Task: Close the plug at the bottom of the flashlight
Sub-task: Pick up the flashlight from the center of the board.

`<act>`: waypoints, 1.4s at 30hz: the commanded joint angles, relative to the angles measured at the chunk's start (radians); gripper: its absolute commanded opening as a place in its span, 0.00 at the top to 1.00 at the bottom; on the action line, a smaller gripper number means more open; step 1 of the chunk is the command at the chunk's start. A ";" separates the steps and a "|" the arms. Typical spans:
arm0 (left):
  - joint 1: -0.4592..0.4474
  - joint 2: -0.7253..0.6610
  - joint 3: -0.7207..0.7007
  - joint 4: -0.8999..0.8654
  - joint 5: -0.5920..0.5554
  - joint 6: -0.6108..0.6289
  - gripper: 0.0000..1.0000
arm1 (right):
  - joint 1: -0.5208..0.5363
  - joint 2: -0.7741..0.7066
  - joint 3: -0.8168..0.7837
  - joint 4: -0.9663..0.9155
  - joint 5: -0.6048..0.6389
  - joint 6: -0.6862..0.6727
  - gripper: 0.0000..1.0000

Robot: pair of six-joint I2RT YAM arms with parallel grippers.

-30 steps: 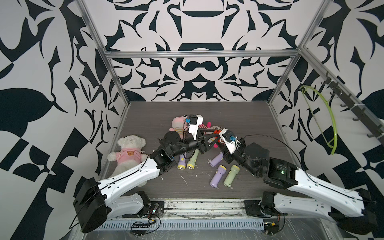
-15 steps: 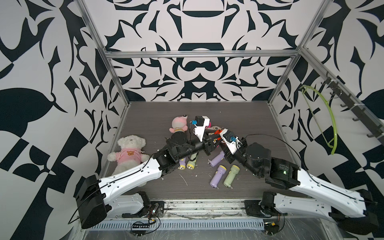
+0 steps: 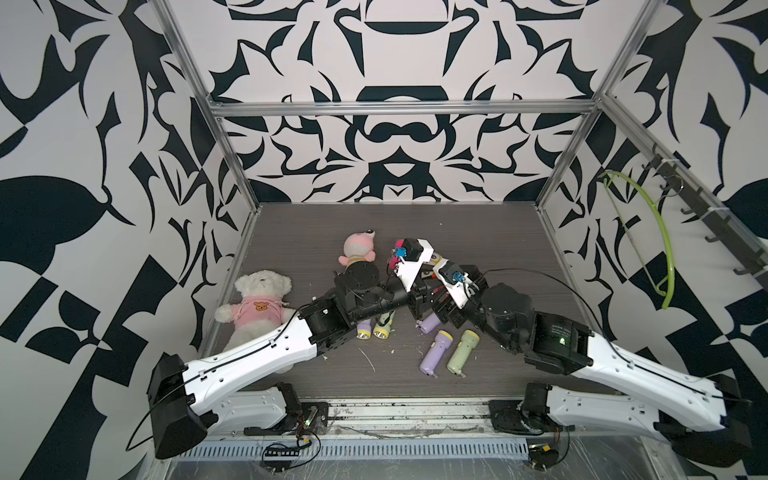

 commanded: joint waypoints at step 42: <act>0.040 -0.082 0.079 -0.198 -0.030 0.001 1.00 | 0.018 -0.049 -0.059 0.090 -0.084 0.076 0.81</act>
